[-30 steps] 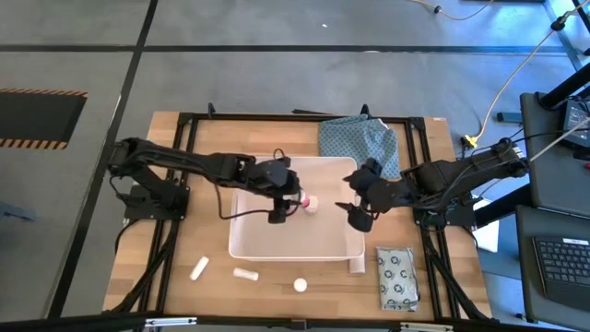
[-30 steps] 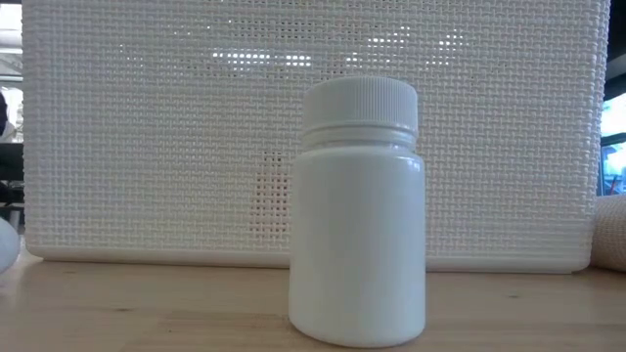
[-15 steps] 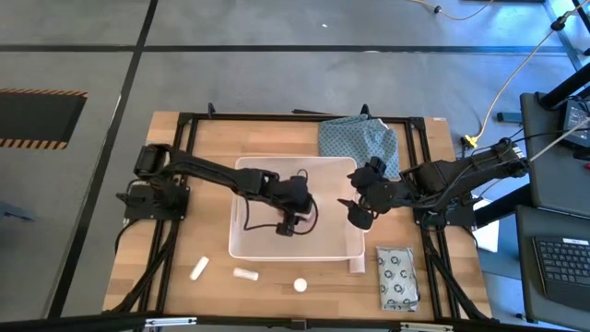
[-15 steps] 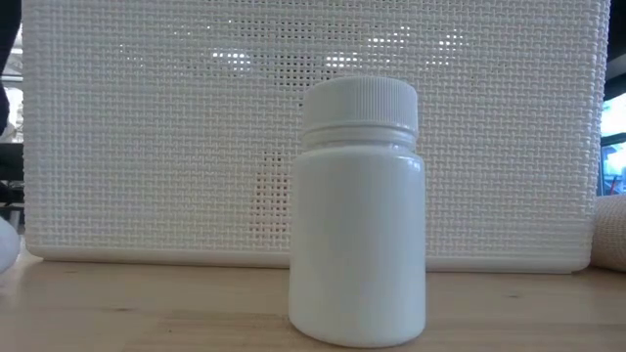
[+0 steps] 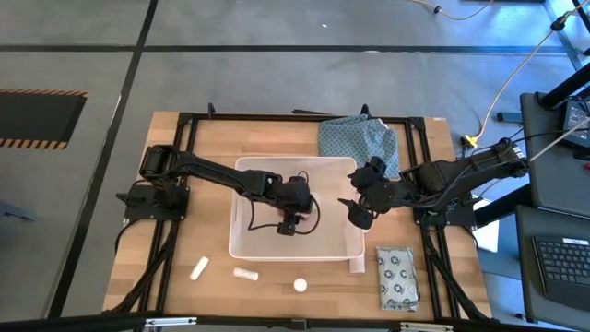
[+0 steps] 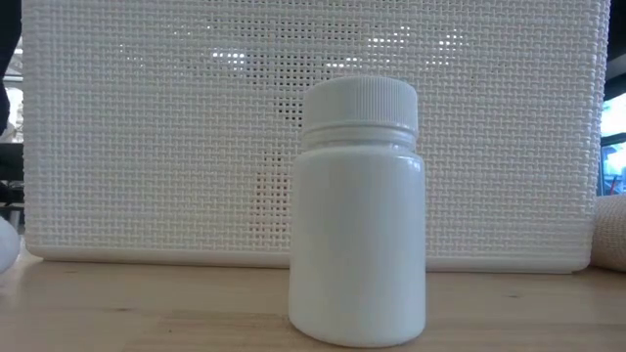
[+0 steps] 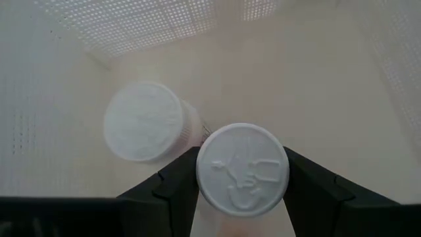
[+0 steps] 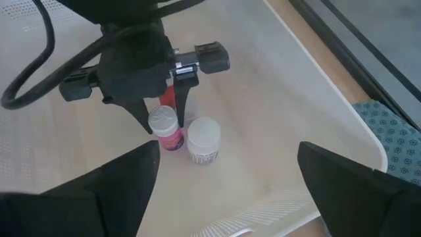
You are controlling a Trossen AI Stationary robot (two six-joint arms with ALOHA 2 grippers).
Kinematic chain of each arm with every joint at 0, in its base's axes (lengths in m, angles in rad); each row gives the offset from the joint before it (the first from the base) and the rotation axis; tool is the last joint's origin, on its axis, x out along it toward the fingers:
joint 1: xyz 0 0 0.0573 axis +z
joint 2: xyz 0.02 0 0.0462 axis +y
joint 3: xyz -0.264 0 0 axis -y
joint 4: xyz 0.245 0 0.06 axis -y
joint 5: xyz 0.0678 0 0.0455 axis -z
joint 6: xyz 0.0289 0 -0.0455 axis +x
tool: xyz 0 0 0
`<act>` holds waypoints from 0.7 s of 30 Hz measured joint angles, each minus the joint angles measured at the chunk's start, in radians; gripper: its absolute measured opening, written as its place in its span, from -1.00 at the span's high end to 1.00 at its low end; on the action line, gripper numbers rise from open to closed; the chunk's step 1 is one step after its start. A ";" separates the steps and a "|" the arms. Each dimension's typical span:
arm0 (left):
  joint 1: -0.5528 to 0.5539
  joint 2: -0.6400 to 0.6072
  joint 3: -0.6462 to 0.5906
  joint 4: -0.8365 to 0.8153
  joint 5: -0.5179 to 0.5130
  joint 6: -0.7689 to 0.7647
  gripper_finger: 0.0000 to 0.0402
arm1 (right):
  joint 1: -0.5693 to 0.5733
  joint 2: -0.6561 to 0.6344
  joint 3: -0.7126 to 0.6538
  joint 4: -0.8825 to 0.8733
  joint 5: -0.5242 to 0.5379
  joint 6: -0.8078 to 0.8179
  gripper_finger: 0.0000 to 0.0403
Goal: Pick & place medical supplies in basket/bin
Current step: Put the pink medicine bottle into the white bin
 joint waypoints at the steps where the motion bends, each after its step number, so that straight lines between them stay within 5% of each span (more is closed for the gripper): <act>1: 0.000 0.004 0.000 0.001 0.000 -0.001 0.09 | 0.000 0.000 0.000 0.000 0.000 0.000 -0.79; 21: -0.003 0.024 0.000 0.007 0.001 -0.027 -0.05 | 0.002 0.000 0.000 -0.021 -0.002 0.024 -0.79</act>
